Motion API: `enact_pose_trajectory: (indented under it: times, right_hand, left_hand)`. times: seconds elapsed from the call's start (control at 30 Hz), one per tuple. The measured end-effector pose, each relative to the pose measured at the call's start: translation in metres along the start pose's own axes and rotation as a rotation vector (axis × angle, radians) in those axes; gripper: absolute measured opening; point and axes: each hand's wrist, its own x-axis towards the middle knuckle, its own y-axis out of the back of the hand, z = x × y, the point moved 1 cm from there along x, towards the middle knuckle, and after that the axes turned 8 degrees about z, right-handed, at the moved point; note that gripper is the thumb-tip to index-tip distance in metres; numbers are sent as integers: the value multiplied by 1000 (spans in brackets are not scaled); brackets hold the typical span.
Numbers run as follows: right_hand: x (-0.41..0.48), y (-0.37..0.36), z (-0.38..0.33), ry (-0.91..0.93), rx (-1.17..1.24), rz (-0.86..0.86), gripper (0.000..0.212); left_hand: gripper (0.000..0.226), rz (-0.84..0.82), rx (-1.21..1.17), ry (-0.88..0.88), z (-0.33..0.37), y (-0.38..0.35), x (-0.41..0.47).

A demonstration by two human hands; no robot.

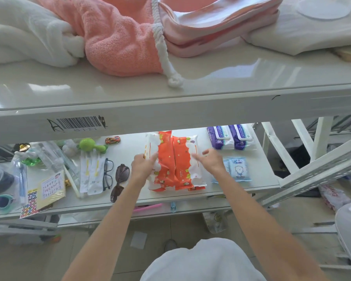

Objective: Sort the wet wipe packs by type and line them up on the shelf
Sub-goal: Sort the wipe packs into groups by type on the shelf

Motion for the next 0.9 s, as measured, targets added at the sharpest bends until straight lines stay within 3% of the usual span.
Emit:
enact_pose_trajectory:
  times: [0.07, 0.17, 0.4, 0.77, 0.83, 0.9]
  right_hand:
    - [-13, -9, 14, -9, -63, -79, 64]
    - [-12, -22, 24, 3, -65, -121, 57]
    - [-6, -26, 28, 34, -66, -86, 45]
    - [0, -4, 39, 85, 204, -27, 42]
    - [0, 12, 33, 121, 196, -31, 39]
    - [4, 38, 21, 189, 140, -3, 38]
  left_hand:
    - [44, 74, 49, -21, -9, -4, -4]
    - [50, 106, 85, -47, -16, -2, -3]
    - [35, 17, 48, -65, -28, 0, -10]
    - [31, -48, -247, 94, -27, 4, -20]
    - [40, 6, -159, 35, -25, 5, -21]
    - [47, 192, 35, -212, -16, 8, -23]
